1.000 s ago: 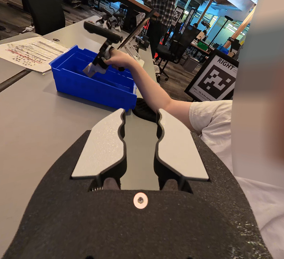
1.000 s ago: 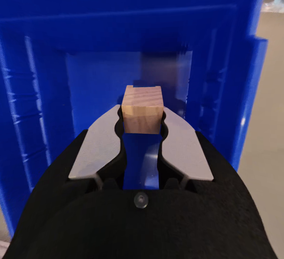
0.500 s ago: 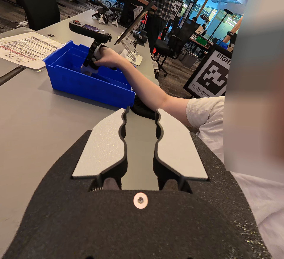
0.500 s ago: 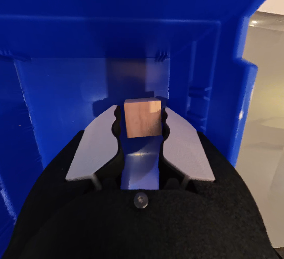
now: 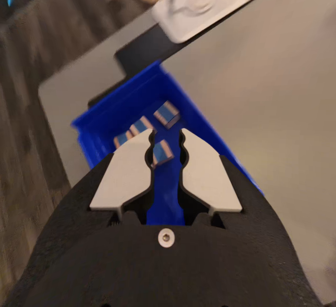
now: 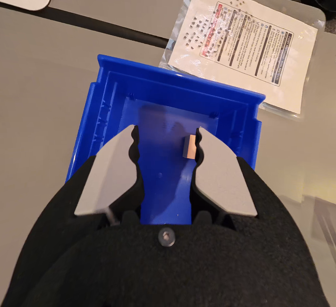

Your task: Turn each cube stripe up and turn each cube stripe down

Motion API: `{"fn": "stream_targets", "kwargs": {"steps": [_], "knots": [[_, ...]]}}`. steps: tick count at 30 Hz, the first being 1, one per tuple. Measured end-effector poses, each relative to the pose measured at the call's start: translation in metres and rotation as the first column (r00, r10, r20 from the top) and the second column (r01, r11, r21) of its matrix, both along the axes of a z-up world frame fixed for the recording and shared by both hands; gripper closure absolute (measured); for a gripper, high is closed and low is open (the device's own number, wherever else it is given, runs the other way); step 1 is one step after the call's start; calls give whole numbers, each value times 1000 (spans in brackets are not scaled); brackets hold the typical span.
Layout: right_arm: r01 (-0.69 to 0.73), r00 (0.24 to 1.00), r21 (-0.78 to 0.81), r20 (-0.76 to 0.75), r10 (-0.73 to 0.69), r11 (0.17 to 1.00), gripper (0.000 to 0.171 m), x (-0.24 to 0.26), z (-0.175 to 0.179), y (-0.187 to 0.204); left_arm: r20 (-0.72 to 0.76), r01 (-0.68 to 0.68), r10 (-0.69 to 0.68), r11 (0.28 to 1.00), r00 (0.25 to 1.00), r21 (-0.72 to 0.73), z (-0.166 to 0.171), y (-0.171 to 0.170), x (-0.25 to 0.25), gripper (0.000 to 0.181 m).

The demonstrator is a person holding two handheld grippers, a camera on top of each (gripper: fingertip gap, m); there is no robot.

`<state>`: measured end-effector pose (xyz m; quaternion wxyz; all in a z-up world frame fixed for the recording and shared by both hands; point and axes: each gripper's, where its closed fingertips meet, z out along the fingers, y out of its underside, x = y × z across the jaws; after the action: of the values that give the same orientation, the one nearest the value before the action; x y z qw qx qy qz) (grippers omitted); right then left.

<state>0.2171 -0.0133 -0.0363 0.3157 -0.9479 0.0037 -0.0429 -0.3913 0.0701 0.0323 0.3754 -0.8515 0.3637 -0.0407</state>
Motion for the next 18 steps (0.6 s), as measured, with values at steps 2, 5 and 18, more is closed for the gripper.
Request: {"fn": "stream_targets", "kwargs": {"steps": [2,5,18], "knots": [[-4,1000,-22,1,5,1000,111,0,-5,-1,31,-135,141,981,990,-138,-22,13,-19,154],[-4,1000,-48,0,4,999,110,2,-12,-2,-20,-179,184,918,983,-354,-64,10,-24,155],[-32,999,-115,1,33,993,110,-2,-26,-3,-272,-375,267,761,925,-529,-148,25,-38,131]]}}
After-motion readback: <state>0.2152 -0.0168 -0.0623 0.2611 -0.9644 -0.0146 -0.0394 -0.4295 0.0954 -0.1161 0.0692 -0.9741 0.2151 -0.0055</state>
